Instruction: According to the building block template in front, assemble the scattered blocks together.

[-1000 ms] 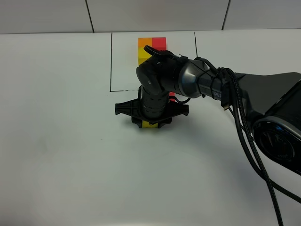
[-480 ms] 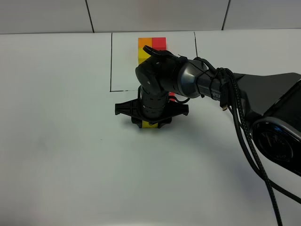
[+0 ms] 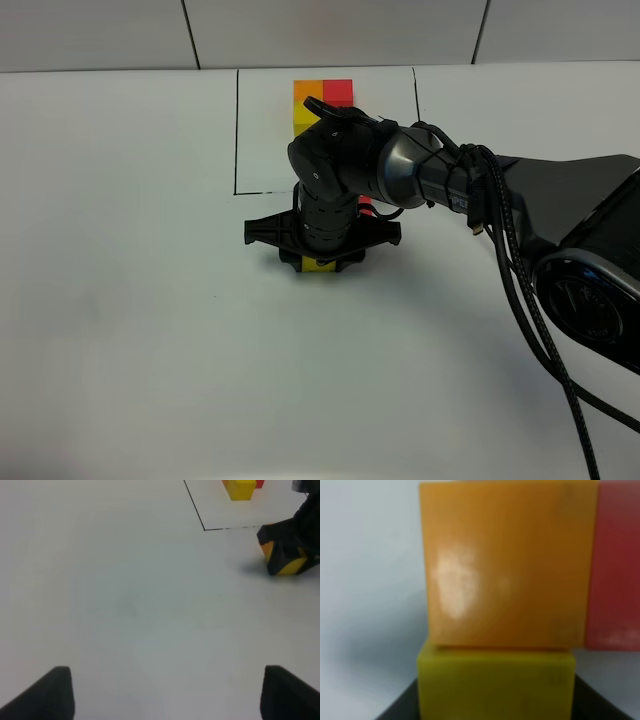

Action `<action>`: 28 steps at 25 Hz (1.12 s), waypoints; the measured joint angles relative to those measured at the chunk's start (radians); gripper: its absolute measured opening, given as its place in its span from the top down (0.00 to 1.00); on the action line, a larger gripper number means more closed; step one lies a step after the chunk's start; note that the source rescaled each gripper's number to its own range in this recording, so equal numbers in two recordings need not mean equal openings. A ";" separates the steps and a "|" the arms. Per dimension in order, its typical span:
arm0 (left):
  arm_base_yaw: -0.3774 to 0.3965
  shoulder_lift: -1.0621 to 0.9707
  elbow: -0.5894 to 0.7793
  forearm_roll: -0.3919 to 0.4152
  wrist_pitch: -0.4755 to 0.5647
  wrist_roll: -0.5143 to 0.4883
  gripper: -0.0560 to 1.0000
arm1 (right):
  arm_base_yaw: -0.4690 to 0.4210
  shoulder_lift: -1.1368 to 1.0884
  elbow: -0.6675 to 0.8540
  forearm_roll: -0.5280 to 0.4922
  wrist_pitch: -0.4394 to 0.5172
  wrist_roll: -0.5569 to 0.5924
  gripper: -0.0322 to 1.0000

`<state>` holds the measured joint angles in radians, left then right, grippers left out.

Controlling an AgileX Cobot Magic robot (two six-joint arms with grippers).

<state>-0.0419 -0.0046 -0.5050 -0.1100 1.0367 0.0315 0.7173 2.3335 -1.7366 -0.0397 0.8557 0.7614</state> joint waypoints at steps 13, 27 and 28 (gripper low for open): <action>0.000 0.000 0.000 0.000 0.000 0.000 0.29 | 0.006 0.002 -0.002 0.026 -0.027 -0.016 0.38; 0.000 0.000 0.000 0.000 0.000 0.000 0.29 | 0.005 -0.009 0.001 -0.020 0.004 -0.147 0.16; 0.000 0.000 0.000 0.000 0.000 0.000 0.29 | 0.005 -0.009 0.001 -0.020 0.005 -0.151 0.15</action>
<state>-0.0419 -0.0046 -0.5050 -0.1100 1.0367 0.0315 0.7228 2.3243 -1.7353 -0.0597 0.8612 0.6105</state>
